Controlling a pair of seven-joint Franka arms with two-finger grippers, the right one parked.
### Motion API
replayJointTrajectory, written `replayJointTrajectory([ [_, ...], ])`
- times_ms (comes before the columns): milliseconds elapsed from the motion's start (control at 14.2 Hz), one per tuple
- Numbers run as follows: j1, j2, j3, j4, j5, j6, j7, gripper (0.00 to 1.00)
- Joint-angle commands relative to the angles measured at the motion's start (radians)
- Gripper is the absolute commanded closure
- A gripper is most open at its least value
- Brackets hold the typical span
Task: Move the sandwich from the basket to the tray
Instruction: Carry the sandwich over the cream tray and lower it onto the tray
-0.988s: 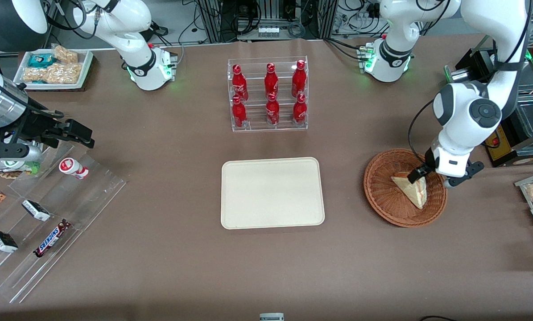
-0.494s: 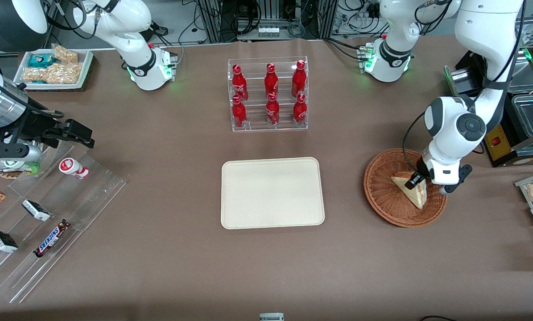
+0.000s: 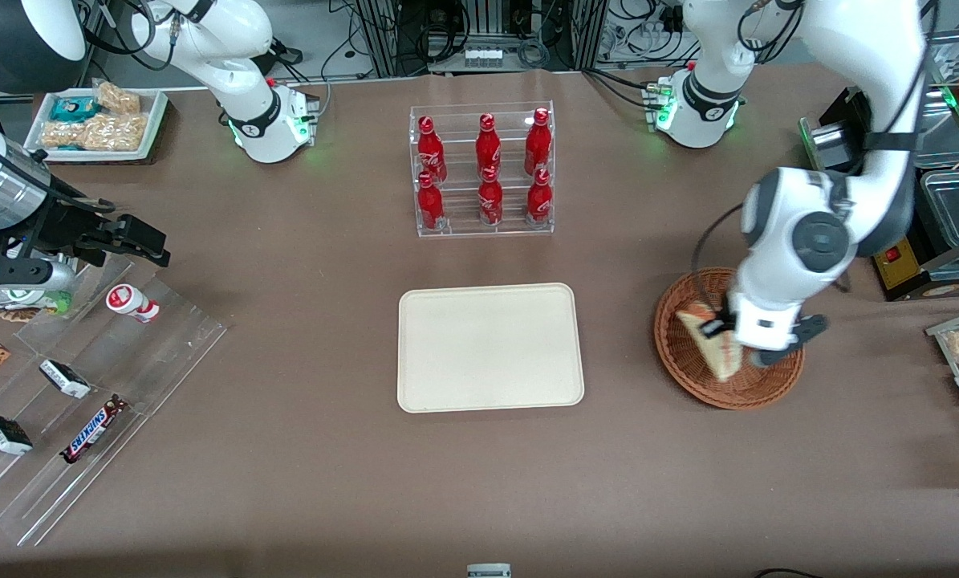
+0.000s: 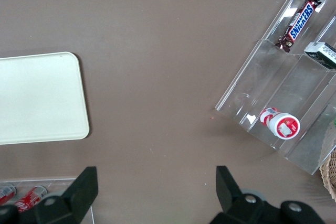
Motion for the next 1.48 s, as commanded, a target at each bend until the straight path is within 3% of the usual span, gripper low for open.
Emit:
replayJointTrajectory([
  [0,-0.150,0.140,0.010,0.165,0.014,-0.015,-0.015,0.93],
  [212,-0.313,0.278,0.014,0.322,0.024,-0.014,-0.095,0.92],
  [424,-0.423,0.394,0.016,0.463,0.116,-0.011,-0.202,0.92],
  [565,-0.474,0.429,0.016,0.480,0.165,0.047,-0.221,0.92],
  [847,-0.523,0.481,0.017,0.478,0.181,0.133,-0.232,0.91],
  [918,-0.528,0.486,0.017,0.475,0.182,0.147,-0.245,0.87],
  [988,-0.528,0.494,0.017,0.477,0.182,0.151,-0.283,0.66],
  [1059,-0.529,0.494,0.017,0.475,0.185,0.151,-0.329,0.08],
  [1129,-0.529,0.484,0.017,0.472,0.196,0.148,-0.357,0.00],
  [1412,-0.490,0.371,0.017,0.468,0.192,0.022,-0.381,0.00],
])
